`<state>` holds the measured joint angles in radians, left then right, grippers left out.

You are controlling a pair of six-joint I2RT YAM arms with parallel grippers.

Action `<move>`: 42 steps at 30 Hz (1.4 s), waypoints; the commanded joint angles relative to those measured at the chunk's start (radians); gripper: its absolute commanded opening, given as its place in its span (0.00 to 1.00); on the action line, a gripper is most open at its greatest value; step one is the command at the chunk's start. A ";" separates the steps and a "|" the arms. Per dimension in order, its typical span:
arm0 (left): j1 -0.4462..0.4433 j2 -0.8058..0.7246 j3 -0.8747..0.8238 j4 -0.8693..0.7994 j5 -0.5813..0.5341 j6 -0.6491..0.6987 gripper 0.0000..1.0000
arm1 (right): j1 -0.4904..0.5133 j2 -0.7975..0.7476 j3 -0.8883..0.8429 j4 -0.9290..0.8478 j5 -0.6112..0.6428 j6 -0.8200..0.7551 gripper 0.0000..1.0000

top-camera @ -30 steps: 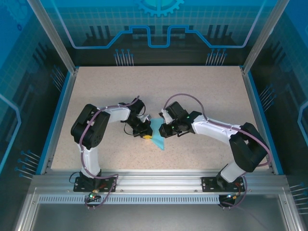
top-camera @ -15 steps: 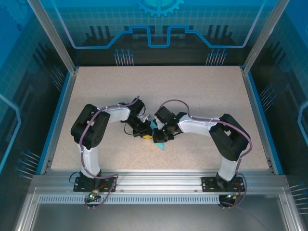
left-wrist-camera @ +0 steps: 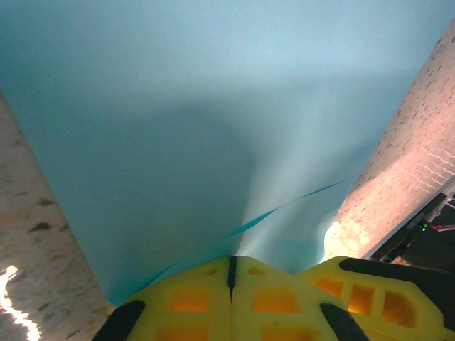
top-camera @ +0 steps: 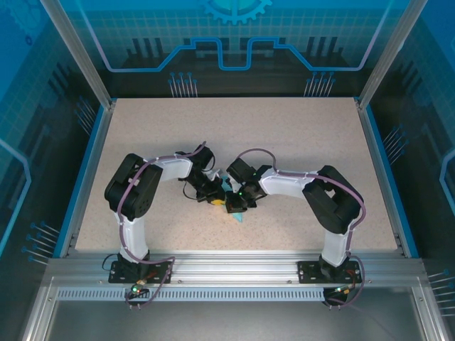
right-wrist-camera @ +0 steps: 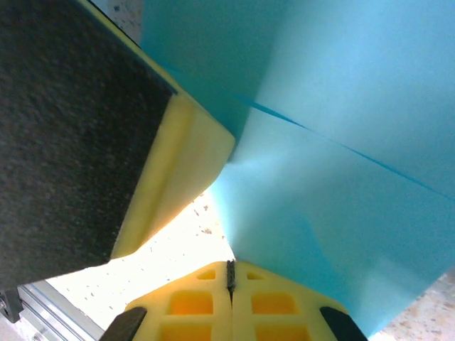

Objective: Fold a paper plane with a square sheet of paper (fold left side to right side)
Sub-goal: Third fold the triangle at the center of the table.

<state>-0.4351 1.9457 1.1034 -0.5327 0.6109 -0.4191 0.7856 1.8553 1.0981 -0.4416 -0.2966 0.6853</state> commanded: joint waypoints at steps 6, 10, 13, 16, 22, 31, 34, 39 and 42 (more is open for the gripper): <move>-0.016 0.047 -0.030 -0.059 -0.137 0.009 0.03 | 0.011 0.006 -0.032 -0.071 -0.013 0.039 0.00; -0.014 0.048 -0.030 -0.063 -0.143 0.012 0.03 | 0.014 0.003 -0.041 -0.086 -0.009 0.042 0.00; -0.016 0.048 -0.027 -0.066 -0.146 0.014 0.03 | 0.015 0.004 -0.046 -0.101 -0.002 0.044 0.00; -0.016 0.050 -0.025 -0.069 -0.148 0.016 0.03 | 0.016 0.000 -0.053 -0.115 0.003 0.048 0.00; -0.015 0.056 -0.020 -0.073 -0.154 0.019 0.02 | 0.024 -0.026 -0.081 -0.150 0.011 0.049 0.00; -0.016 0.058 -0.015 -0.079 -0.163 0.021 0.02 | 0.029 -0.100 -0.181 -0.167 0.023 0.073 0.00; -0.016 0.058 -0.013 -0.084 -0.165 0.023 0.02 | 0.030 -0.128 -0.213 -0.170 0.034 0.083 0.00; -0.016 0.057 -0.007 -0.090 -0.168 0.024 0.02 | 0.028 -0.154 -0.257 -0.175 0.034 0.085 0.00; -0.015 0.053 -0.005 -0.092 -0.167 0.023 0.02 | 0.029 -0.187 -0.252 -0.161 0.034 0.067 0.00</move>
<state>-0.4480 1.9480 1.1175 -0.5560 0.5949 -0.4149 0.7998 1.6886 0.8783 -0.4755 -0.2886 0.7525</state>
